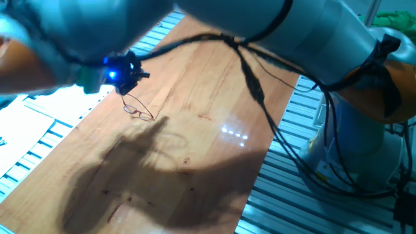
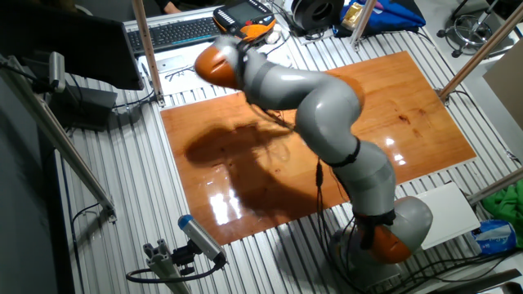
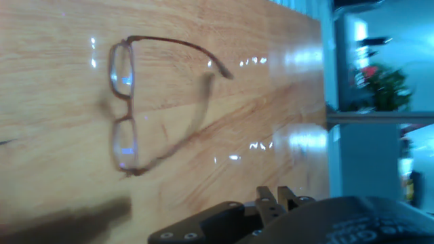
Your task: Unfold the leg of the glasses (with one hand)
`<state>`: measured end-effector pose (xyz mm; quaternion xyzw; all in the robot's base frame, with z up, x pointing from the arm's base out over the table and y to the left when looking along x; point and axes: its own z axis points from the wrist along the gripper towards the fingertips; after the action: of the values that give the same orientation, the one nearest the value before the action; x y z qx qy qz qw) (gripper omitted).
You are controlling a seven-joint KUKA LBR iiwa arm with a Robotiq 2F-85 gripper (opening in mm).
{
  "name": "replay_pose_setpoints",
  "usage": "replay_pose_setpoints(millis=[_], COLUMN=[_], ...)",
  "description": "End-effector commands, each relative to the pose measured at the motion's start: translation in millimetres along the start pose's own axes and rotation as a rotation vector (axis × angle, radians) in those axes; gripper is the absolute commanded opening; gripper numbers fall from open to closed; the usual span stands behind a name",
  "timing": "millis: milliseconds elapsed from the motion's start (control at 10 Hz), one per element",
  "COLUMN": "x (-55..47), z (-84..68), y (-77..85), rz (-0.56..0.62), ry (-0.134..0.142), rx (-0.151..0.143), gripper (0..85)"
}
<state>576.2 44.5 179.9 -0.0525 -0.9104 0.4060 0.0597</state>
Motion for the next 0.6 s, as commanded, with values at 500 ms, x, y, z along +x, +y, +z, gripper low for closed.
replay_pose_setpoints(millis=[500], x=[-26.7], z=[67.4], y=[-3.7], rz=[0.079], ry=[0.041], rx=[-0.485], gripper=[0.0])
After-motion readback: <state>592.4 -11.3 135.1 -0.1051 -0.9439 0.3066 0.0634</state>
